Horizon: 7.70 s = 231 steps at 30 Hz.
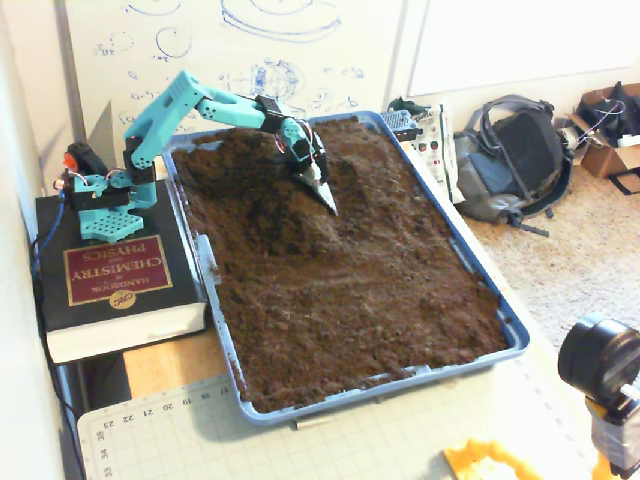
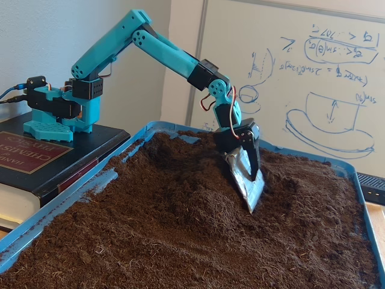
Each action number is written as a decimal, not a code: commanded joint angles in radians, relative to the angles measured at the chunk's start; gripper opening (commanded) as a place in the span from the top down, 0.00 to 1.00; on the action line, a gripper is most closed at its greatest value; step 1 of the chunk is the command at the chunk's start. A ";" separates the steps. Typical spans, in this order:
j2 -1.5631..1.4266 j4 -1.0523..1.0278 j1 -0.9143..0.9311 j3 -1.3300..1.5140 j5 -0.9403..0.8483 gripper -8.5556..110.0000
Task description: Build a berm.
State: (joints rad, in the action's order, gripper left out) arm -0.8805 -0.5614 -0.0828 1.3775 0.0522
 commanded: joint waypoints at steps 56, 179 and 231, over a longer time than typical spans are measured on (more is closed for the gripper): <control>-0.049 -0.003 -0.169 -0.417 0.233 0.93; -0.996 -0.761 -0.144 0.462 0.043 0.93; -0.959 -0.084 -0.156 1.155 -0.023 0.93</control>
State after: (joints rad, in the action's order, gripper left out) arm -1.8914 -0.6857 -0.2439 2.6415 0.0245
